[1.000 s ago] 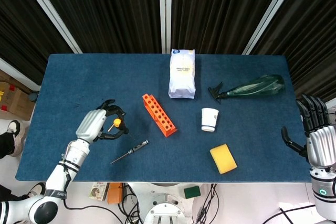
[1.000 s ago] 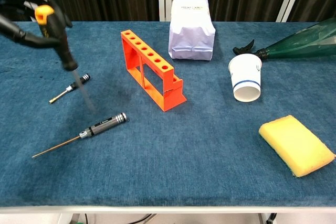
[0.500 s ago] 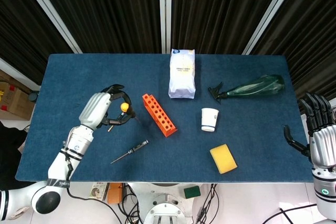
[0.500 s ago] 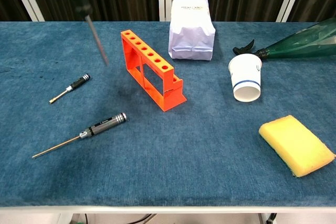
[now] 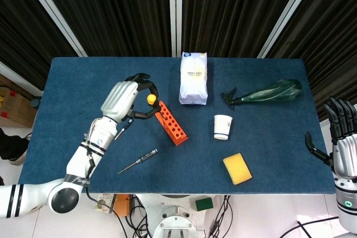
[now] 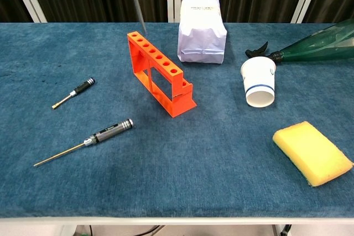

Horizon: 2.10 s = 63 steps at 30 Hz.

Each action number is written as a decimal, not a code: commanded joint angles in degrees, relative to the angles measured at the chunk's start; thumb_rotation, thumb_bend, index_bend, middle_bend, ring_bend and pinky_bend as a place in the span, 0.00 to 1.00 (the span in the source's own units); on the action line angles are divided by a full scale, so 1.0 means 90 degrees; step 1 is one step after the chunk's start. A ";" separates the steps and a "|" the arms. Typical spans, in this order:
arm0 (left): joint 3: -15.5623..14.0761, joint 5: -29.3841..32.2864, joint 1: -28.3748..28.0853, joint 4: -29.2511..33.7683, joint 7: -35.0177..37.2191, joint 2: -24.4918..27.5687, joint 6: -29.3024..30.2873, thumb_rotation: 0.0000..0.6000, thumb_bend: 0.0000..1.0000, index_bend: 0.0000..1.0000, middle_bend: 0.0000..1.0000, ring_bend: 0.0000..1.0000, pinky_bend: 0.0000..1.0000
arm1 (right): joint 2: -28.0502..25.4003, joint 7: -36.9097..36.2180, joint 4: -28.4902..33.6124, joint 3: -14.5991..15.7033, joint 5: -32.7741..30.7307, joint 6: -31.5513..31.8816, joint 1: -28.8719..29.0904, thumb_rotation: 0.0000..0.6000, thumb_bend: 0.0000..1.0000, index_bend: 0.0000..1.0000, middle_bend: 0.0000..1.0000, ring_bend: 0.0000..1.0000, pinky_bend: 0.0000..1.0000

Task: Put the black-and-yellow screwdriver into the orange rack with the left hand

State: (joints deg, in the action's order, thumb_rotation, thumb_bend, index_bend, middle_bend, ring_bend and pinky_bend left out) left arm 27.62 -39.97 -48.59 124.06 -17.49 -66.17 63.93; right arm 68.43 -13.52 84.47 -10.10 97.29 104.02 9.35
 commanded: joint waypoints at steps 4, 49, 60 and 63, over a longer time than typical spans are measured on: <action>0.0133 0.0733 -0.0510 -0.0233 -0.0177 -0.0078 0.0020 1.00 0.28 0.68 0.44 0.18 0.23 | 0.0019 -0.0046 -0.0056 -0.0002 -0.0023 -0.0002 -0.0006 1.00 0.44 0.00 0.00 0.00 0.00; -0.0489 0.0801 -0.0799 -0.0846 0.0272 -0.0426 -0.0051 1.00 0.29 0.69 0.44 0.17 0.22 | 0.0073 -0.0120 -0.0227 0.0028 -0.0061 -0.0106 0.0036 1.00 0.44 0.00 0.00 0.00 0.00; -0.0758 0.0671 -0.0865 -0.1057 0.0081 -0.0681 -0.0038 1.00 0.29 0.69 0.42 0.17 0.22 | 0.0093 -0.0118 -0.0234 0.0013 -0.0089 -0.0121 0.0049 1.00 0.44 0.00 0.00 0.00 0.00; -0.0812 0.0665 -0.0900 -0.1147 0.0052 -0.0787 -0.0083 1.00 0.29 0.69 0.42 0.17 0.22 | 0.0082 -0.0116 -0.0227 0.0006 -0.0098 -0.0120 0.0048 1.00 0.44 0.00 0.00 0.00 0.00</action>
State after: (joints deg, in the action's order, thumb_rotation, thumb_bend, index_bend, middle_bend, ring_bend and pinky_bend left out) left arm 20.46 -33.94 -56.57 113.90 -16.92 -73.08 63.31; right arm 69.18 -14.58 82.41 -10.04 96.41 102.95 9.78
